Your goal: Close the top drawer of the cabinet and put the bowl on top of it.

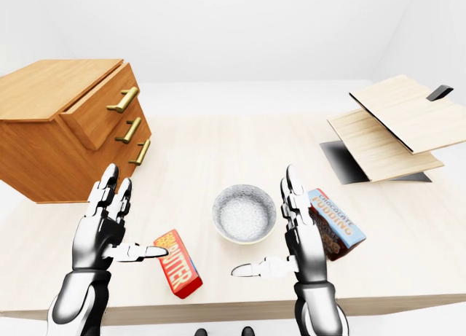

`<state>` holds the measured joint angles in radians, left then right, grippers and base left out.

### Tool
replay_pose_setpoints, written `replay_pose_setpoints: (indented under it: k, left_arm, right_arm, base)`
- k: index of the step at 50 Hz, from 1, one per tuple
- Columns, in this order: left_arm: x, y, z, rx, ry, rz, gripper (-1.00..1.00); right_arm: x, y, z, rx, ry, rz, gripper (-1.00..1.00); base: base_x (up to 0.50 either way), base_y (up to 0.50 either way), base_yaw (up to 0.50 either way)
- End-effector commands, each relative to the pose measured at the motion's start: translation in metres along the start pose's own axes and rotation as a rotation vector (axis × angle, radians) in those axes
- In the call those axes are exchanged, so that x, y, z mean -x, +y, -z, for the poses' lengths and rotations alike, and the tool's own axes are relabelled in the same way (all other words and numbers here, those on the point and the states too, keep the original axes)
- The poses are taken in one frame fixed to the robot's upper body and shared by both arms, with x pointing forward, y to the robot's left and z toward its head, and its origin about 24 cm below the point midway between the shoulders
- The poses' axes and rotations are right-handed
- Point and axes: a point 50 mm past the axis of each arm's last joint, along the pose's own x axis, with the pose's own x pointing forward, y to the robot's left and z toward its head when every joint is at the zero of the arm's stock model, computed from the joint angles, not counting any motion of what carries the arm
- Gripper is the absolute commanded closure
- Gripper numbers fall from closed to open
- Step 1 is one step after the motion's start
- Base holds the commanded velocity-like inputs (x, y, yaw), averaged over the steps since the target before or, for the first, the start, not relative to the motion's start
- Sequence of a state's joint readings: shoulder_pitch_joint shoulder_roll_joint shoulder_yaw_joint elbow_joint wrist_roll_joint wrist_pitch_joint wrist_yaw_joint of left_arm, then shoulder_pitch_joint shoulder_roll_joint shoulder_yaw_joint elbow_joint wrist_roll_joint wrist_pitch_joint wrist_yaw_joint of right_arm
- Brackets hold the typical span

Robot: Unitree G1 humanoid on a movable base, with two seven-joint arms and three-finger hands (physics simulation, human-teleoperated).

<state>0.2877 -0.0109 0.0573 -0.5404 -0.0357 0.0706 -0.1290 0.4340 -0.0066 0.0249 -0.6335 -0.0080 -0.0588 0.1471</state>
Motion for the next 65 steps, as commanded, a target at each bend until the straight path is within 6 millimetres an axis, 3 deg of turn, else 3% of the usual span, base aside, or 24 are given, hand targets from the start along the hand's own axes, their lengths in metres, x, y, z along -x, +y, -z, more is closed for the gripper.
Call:
replay_pose_setpoints:
  k: [1, 28, 35, 43, 65]
  left_arm:
    - [0.0, 0.0, 0.0, -0.002, 0.001, 0.001, -1.0]
    - [-0.011, -0.002, 0.008, -0.021, 0.028, 0.009, -1.0]
    - [-0.034, 0.001, 0.006, -0.036, -0.005, 0.006, -1.0]
    - [-0.064, -0.006, -0.011, -0.063, -0.097, 0.012, -1.0]
    - [-0.105, -0.005, -0.041, -0.078, -0.212, 0.03, -1.0]
  right_arm:
    - [0.0, 0.0, -0.001, 0.0, -0.001, -0.002, -1.0]
    - [0.004, 0.0, -0.003, -0.028, -0.012, -0.013, -1.0]
    - [0.01, -0.004, -0.011, -0.033, -0.04, 0.004, -1.0]
    - [0.008, -0.007, -0.012, -0.036, -0.05, 0.014, -1.0]
    - [0.008, -0.014, -0.019, -0.049, -0.068, 0.036, -1.0]
  base:
    - [0.0, 0.39, 0.0]
    - [0.0, 0.03, 0.0]
    - [0.0, 0.0, 0.0]
    - [0.0, 0.0, 0.0]
    - [0.0, 0.0, 0.0]
